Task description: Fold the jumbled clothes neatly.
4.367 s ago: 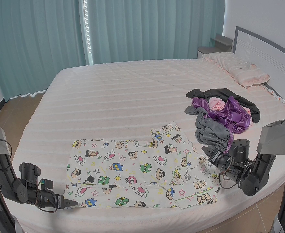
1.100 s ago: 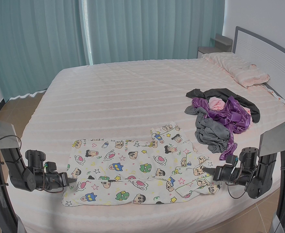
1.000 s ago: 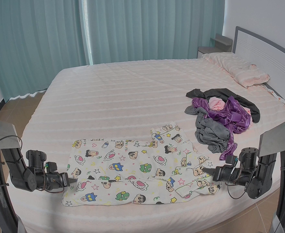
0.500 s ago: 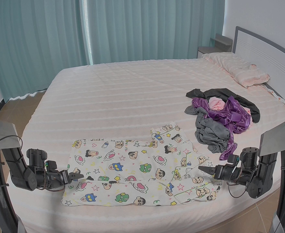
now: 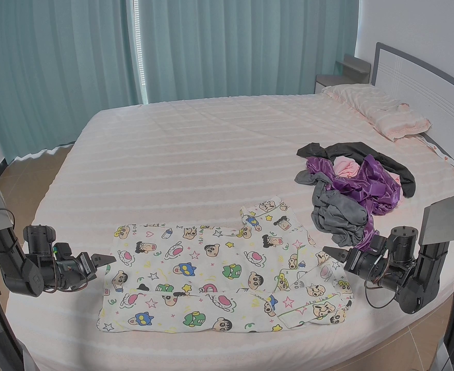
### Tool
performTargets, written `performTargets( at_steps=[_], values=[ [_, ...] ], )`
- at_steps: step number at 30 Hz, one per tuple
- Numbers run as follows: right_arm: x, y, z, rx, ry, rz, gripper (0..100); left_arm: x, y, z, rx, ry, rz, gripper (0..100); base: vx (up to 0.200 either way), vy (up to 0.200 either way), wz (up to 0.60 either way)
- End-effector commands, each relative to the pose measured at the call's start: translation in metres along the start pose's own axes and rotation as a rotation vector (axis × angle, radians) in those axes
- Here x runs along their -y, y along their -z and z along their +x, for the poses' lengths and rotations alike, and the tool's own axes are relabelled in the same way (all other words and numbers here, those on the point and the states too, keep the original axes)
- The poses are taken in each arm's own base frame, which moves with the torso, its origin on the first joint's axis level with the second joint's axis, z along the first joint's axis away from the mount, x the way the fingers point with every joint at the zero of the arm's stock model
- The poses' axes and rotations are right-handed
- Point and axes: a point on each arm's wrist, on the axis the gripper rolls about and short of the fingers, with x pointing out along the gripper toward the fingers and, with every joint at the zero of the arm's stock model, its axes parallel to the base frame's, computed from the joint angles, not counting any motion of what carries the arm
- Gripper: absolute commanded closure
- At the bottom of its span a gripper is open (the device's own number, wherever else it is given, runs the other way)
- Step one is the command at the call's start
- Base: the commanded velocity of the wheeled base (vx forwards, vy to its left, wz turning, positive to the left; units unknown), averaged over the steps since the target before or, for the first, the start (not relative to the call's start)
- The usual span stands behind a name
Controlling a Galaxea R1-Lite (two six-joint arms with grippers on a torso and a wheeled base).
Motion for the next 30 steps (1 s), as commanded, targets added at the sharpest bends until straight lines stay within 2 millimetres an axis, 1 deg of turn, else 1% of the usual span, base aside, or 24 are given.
performTargets(
  at_steps=[1, 12, 13, 14, 15, 17, 19, 21, 22, 23, 24, 25, 26, 30],
  values=[
    [-0.003, -0.003, -0.002, 0.015, -0.006, -0.005, 0, 0.001, -0.003, -0.002, 0.014, 0.003, 0.005, 0, 0.2, 0.0, 0.0],
    [-0.005, 0.0, -0.002, 0.006, -0.012, -0.008, 0, 0.003, -0.005, 0.0, 0.02, 0.006, 0.02, 0, 0.0, 0.0, 0.0],
    [-0.006, 0.001, -0.001, 0.002, -0.016, -0.01, 0, 0.009, -0.013, 0.007, 0.041, 0.018, 0.049, 0, 0.0, 0.0, 0.0],
    [-0.007, 0.001, -0.001, 0.0, -0.016, -0.01, 0, 0.009, -0.018, 0.012, 0.057, 0.012, 0.053, 0, 0.0, 0.0, 0.0],
    [-0.007, 0.001, -0.001, 0.0, -0.016, -0.01, 0, 0.009, -0.018, 0.013, 0.059, 0.009, 0.053, 0, 0.0, 0.0, 0.0],
    [-0.007, 0.003, -0.001, -0.005, -0.018, -0.011, 0, 0.008, -0.032, 0.029, 0.1, -0.006, 0.07, 0, 0.0, 0.0, 0.0],
    [-0.007, 0.004, -0.001, -0.011, -0.019, -0.01, 0, 0.007, -0.042, 0.052, 0.114, -0.015, 0.09, 0, 0.0, 0.0, 0.0],
    [-0.007, 0.005, -0.002, -0.015, -0.016, -0.009, 0, 0.005, -0.044, 0.063, 0.118, -0.02, 0.096, 0, 0.0, 0.0, 0.0],
    [-0.007, 0.005, -0.002, -0.016, -0.016, -0.008, 0, 0.004, -0.048, 0.073, 0.124, -0.015, 0.105, 0, 0.0, 0.0, 0.0],
    [-0.007, 0.005, -0.002, -0.016, -0.016, -0.008, 0, 0.004, -0.048, 0.073, 0.124, -0.015, 0.105, 0, 0.0, 0.0, 0.0],
    [-0.007, 0.005, -0.003, -0.017, -0.015, -0.008, 0, 0.002, -0.051, 0.086, 0.124, -0.007, 0.112, 0, 0.0, 0.0, 0.0],
    [-0.007, 0.006, -0.003, -0.019, -0.014, -0.007, 0, 0.002, -0.052, 0.087, 0.127, -0.005, 0.114, 0, 0.0, 0.0, 0.0],
    [-0.008, 0.006, -0.003, -0.021, -0.017, -0.009, 0, 0.002, -0.052, 0.098, 0.124, 0.004, 0.124, 0, 0.0, 0.0, 0.0],
    [-0.011, 0.01, -0.004, -0.036, -0.021, -0.014, 0, 0.0, -0.053, 0.113, 0.121, 0.013, 0.139, 0, 0.0, 0.0, 0.0]
  ],
)
